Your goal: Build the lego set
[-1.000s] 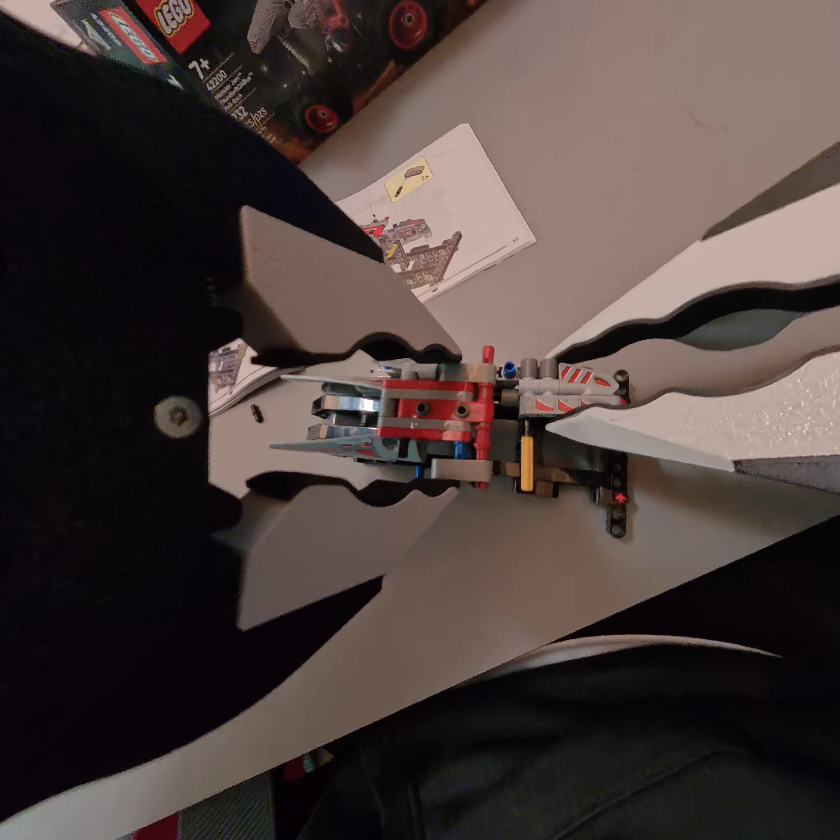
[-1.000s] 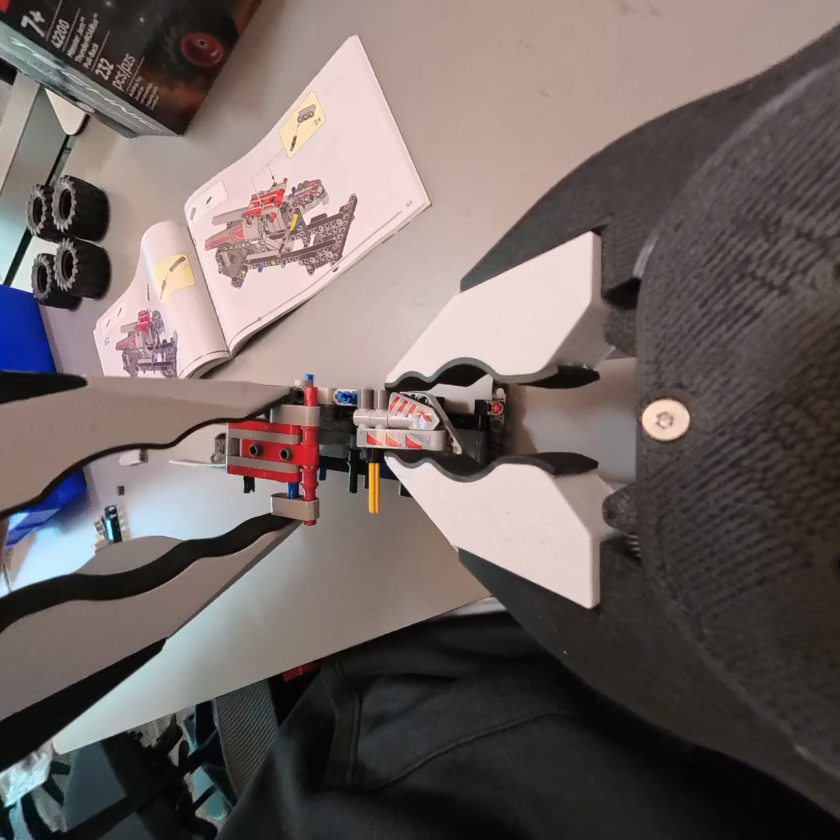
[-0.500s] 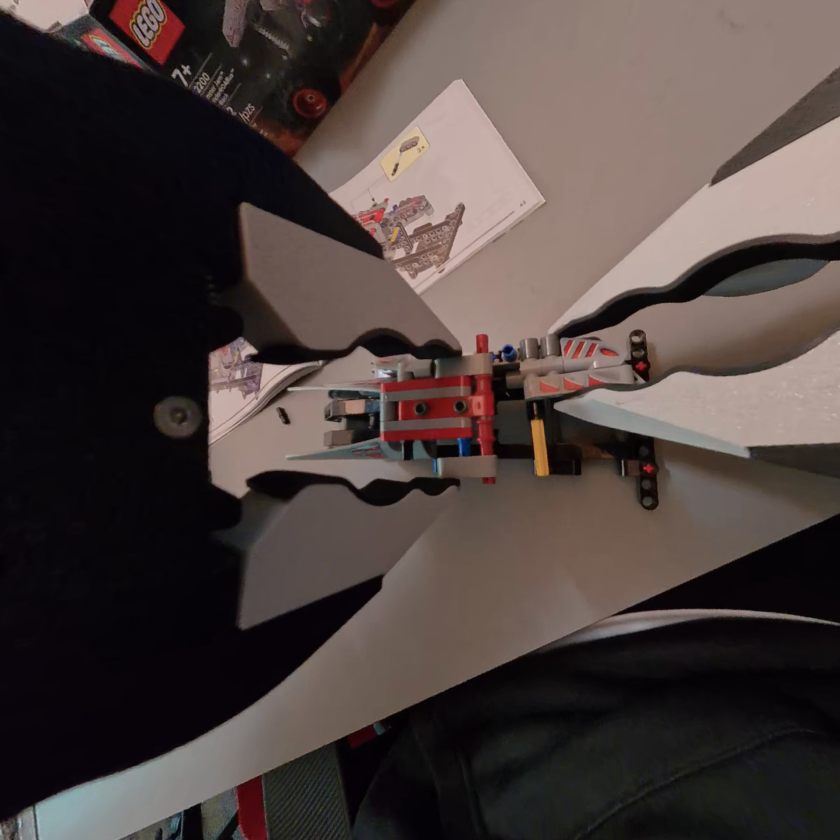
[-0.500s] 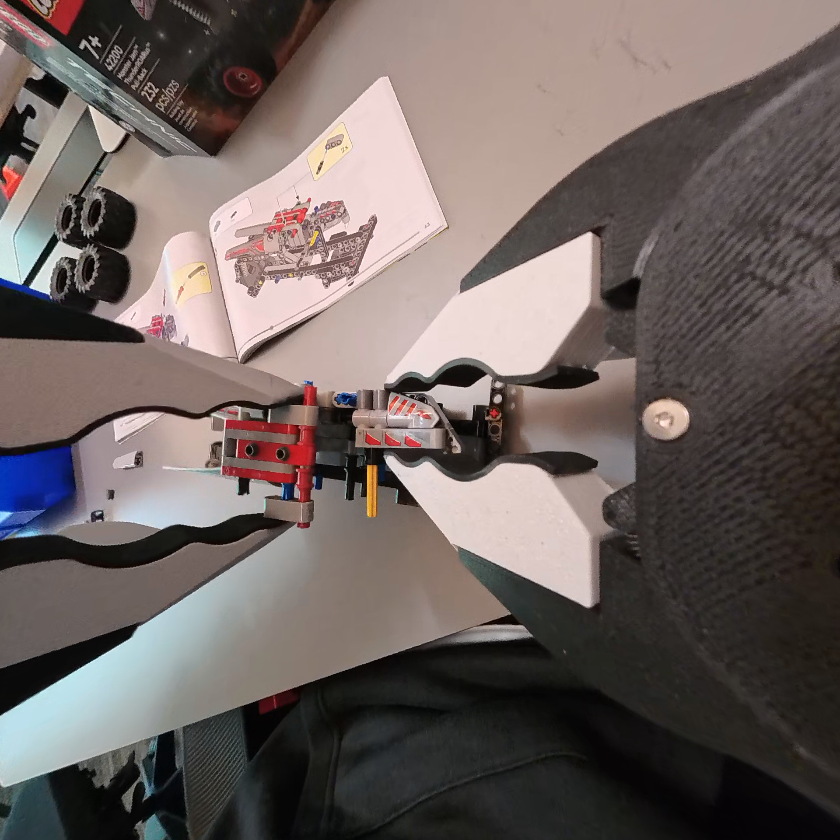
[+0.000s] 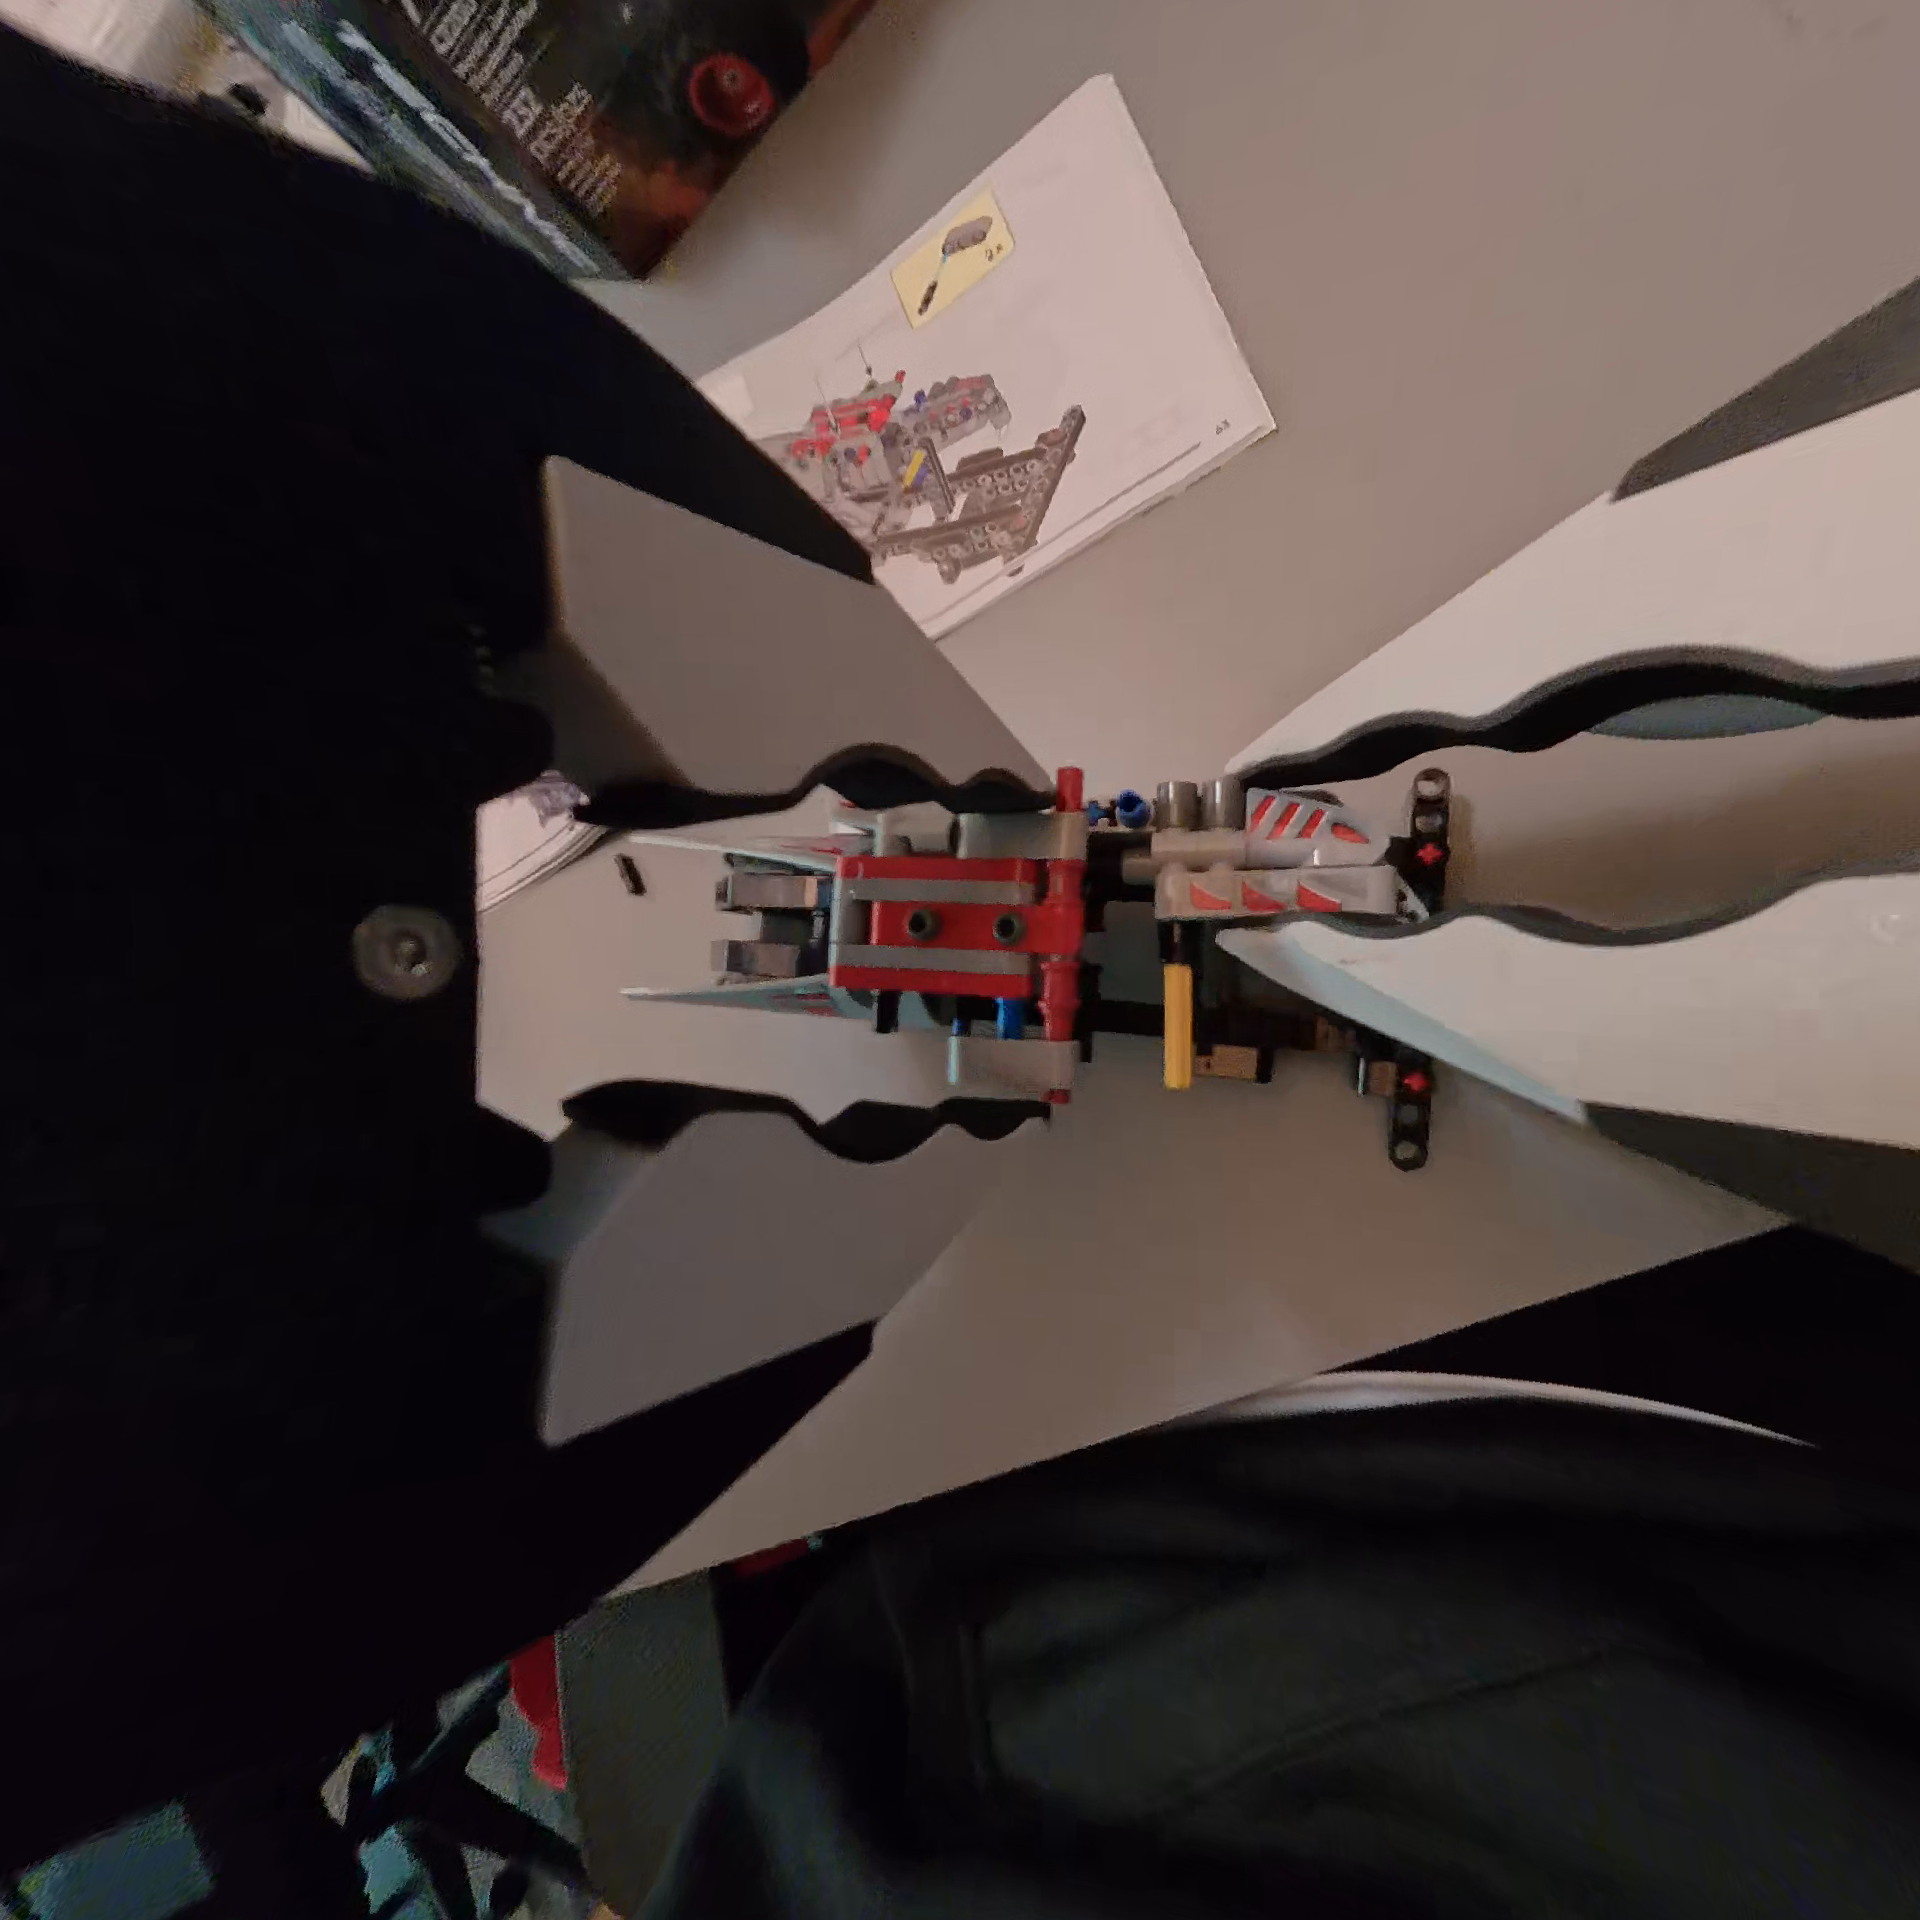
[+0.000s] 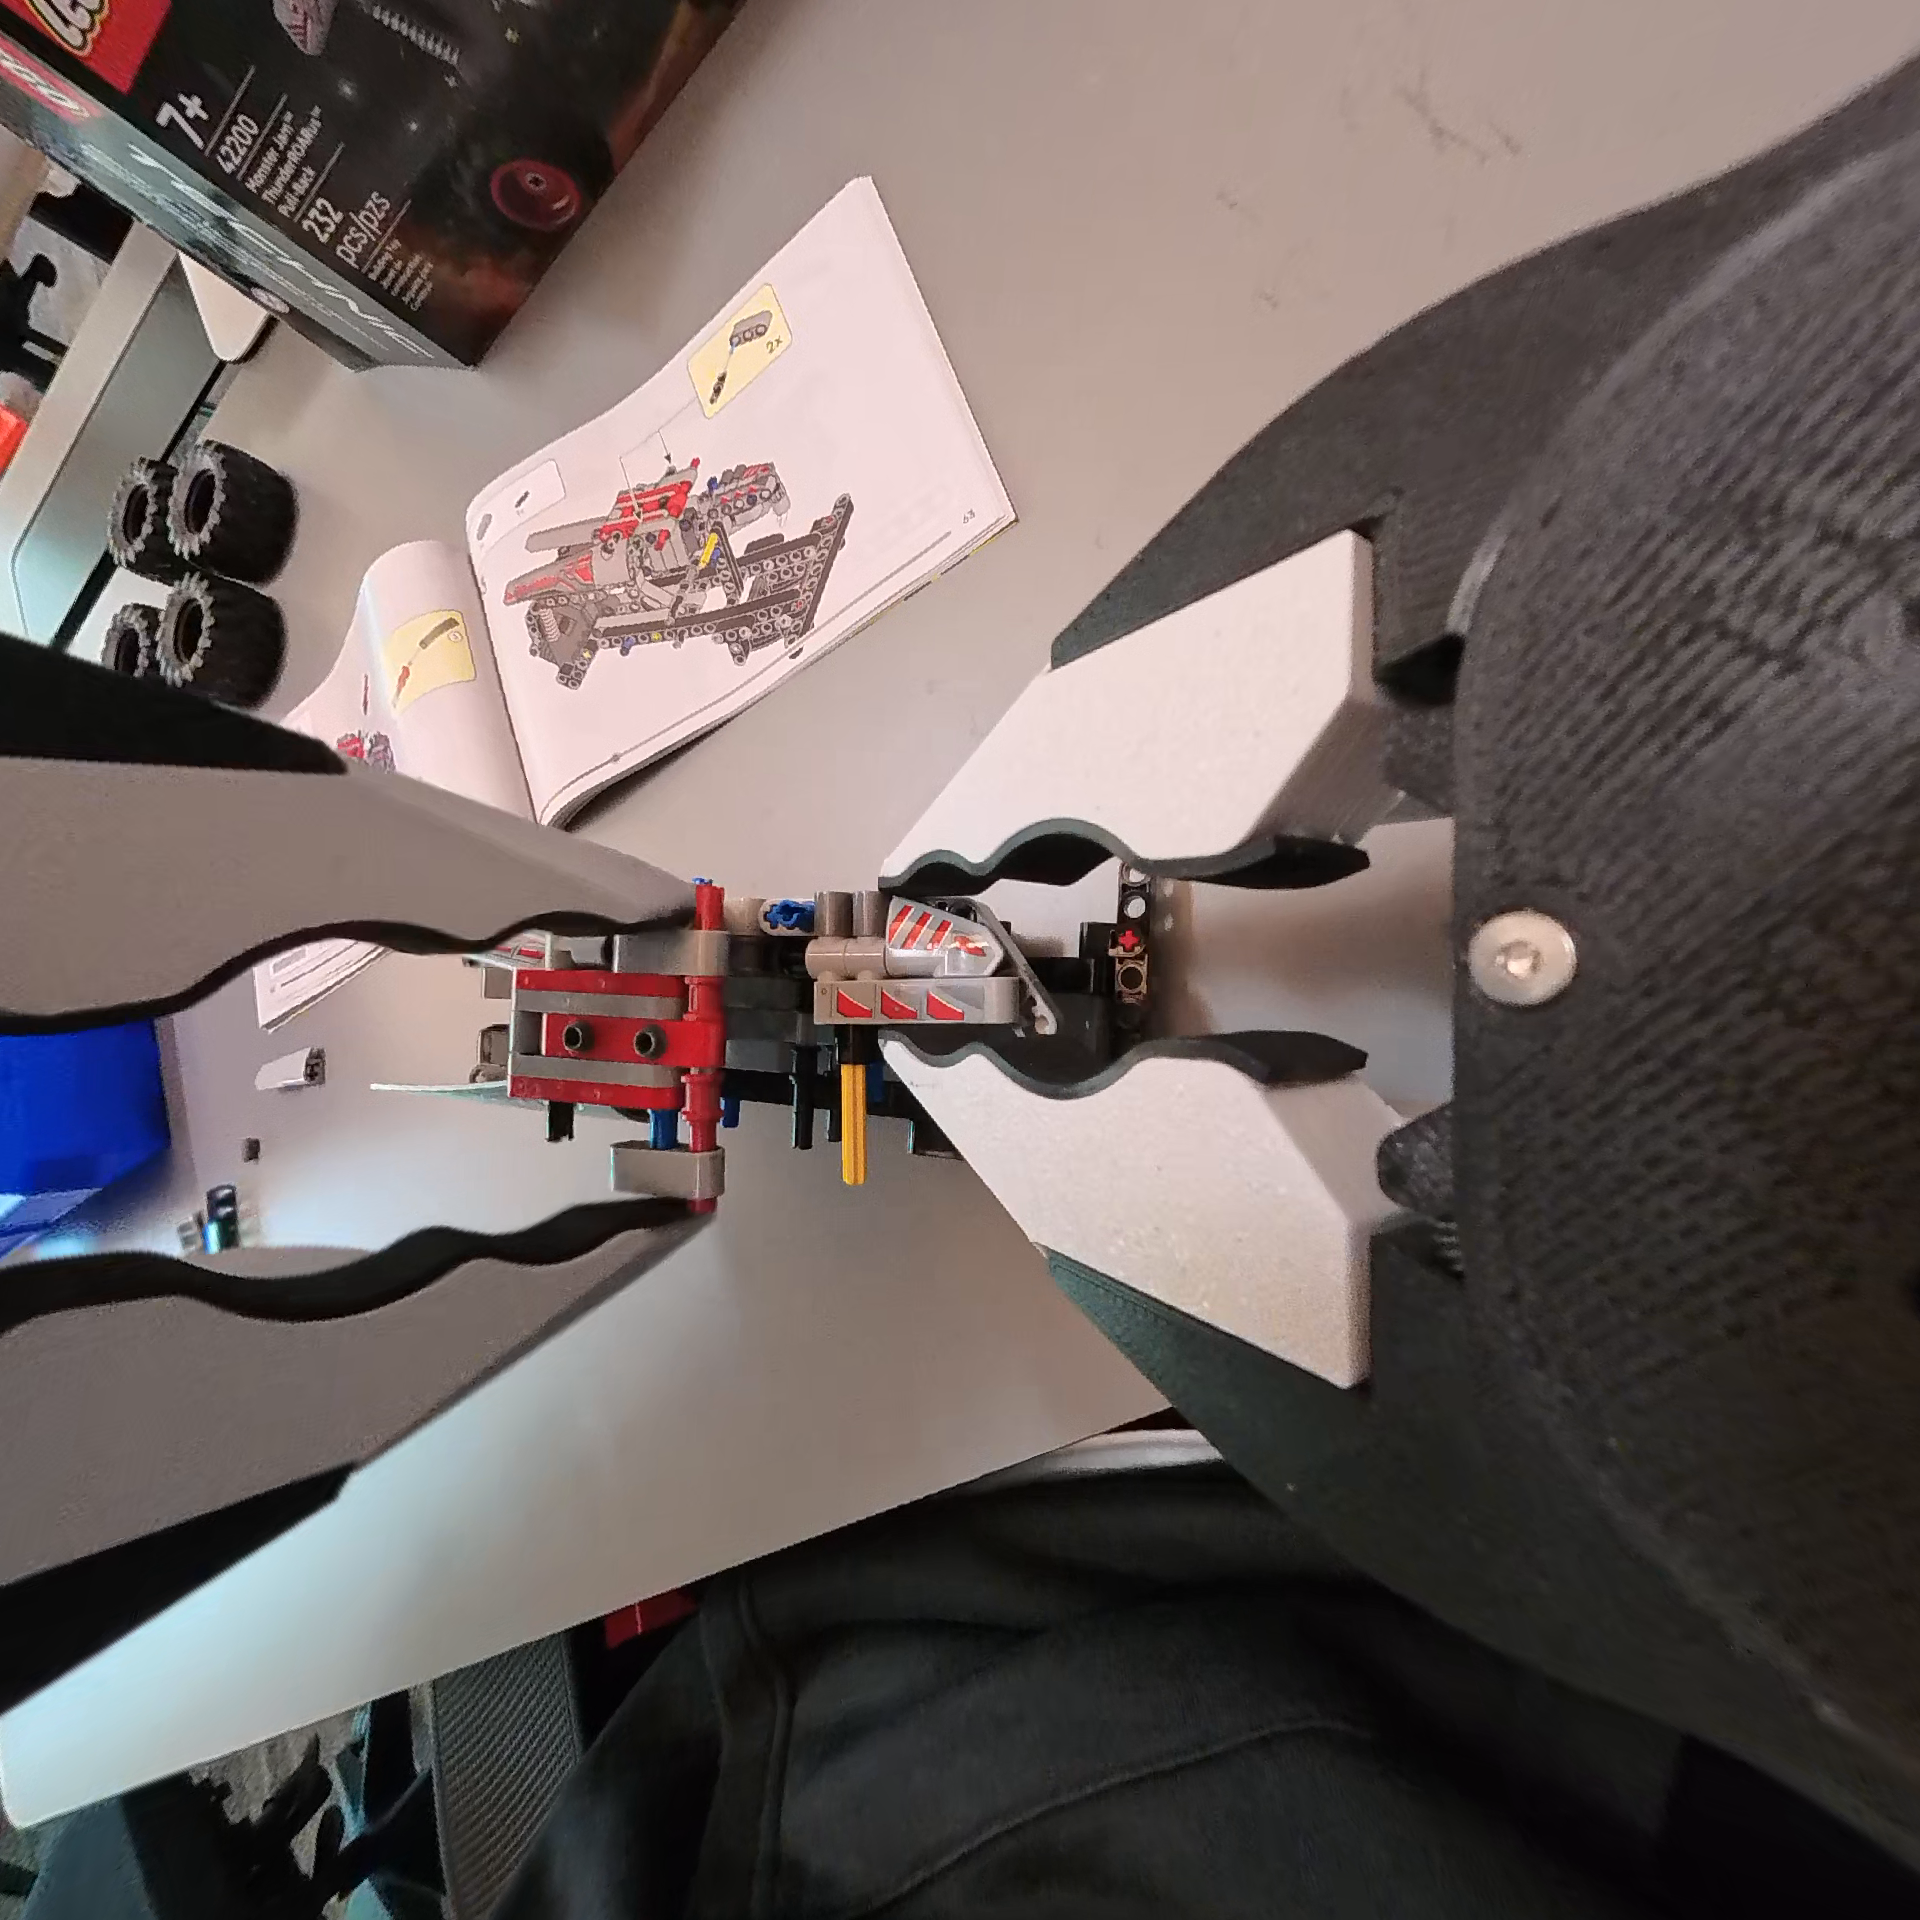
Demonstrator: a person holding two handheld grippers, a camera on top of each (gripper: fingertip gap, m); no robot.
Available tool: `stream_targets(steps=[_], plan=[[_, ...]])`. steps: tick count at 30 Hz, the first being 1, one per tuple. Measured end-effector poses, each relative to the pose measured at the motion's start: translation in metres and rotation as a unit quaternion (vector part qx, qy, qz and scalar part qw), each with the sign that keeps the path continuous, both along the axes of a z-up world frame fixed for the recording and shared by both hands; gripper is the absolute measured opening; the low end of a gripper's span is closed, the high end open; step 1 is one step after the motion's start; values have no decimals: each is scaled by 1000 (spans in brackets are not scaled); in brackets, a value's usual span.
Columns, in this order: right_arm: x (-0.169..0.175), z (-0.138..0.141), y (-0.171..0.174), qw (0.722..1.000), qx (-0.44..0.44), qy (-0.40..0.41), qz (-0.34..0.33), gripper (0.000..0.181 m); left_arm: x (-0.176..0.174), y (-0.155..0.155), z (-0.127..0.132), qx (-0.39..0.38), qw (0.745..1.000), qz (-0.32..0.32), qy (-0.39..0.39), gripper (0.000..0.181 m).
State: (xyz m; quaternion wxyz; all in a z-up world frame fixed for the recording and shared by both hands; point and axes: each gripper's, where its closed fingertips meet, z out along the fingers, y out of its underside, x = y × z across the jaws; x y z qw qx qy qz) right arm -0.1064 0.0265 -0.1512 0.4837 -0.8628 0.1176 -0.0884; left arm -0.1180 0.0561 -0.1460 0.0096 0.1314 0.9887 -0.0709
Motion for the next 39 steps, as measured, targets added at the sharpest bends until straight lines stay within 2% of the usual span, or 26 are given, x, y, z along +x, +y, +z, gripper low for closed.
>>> stream_targets(steps=[10,13,22,32,39], plan=[[0,0,1,1000,1,-2,1,22,2,4,-4,16,998,-39,-45,56],[0,0,1,1000,1,-1,1,23,6,4,-5,12,997,-46,-66,52],[0,0,1,1000,-2,-7,1,23,7,4,-5,12,995,-64,-81,51],[2,0,1,1000,-4,-13,-1,23,9,6,-5,27,994,-82,-71,49],[2,0,1,1000,-6,-13,-3,23,9,5,-4,31,996,-61,-60,50]])
